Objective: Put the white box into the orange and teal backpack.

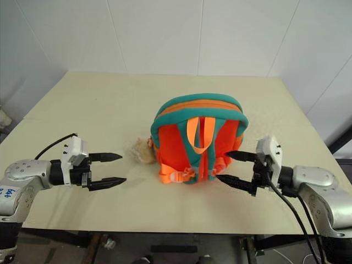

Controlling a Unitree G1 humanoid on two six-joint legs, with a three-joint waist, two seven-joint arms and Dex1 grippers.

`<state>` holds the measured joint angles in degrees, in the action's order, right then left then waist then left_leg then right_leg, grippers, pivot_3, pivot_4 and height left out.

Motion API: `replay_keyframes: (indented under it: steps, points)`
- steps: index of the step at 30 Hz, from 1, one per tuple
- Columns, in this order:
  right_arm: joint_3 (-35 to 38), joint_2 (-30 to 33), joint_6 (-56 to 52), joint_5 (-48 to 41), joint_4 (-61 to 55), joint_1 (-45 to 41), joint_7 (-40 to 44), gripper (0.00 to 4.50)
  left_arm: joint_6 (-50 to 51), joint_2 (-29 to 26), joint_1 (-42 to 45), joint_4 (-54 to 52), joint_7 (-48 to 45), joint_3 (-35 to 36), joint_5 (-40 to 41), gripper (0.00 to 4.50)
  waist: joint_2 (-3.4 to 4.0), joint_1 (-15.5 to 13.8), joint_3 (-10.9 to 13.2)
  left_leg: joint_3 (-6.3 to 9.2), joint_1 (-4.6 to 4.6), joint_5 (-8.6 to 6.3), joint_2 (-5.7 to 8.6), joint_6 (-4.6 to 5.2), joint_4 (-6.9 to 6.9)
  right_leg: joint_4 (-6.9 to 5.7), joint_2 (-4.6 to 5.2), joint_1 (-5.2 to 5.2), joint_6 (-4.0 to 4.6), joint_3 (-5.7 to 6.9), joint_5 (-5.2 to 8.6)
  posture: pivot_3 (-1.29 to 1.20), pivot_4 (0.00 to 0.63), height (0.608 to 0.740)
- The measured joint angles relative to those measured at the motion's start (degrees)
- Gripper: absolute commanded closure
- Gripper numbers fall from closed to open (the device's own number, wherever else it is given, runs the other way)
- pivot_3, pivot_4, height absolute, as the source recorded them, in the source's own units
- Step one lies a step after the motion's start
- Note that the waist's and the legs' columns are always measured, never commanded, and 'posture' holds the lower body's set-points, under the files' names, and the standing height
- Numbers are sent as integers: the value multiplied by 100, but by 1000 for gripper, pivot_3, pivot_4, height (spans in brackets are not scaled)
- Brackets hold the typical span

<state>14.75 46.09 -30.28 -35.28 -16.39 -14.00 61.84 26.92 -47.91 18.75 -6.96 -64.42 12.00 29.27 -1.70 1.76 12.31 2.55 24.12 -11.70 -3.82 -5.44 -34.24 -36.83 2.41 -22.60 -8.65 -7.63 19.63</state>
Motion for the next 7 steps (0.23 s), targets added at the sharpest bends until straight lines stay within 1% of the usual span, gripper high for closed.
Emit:
replay_keyframes:
  steps: [3,7]
  points:
    - [185,74,282,129,134,11,-10,0,-66,61,2,-10,67,92,46,27,0,14,0,0,-2,0,0,0,-3,0,0,1,0,0,-3,0,150,740]
    - [124,78,486,254,339,-77,-3,0,-151,60,-1,-18,44,91,46,27,0,28,0,0,-2,0,0,0,-2,-1,0,1,0,0,-4,0,150,740]
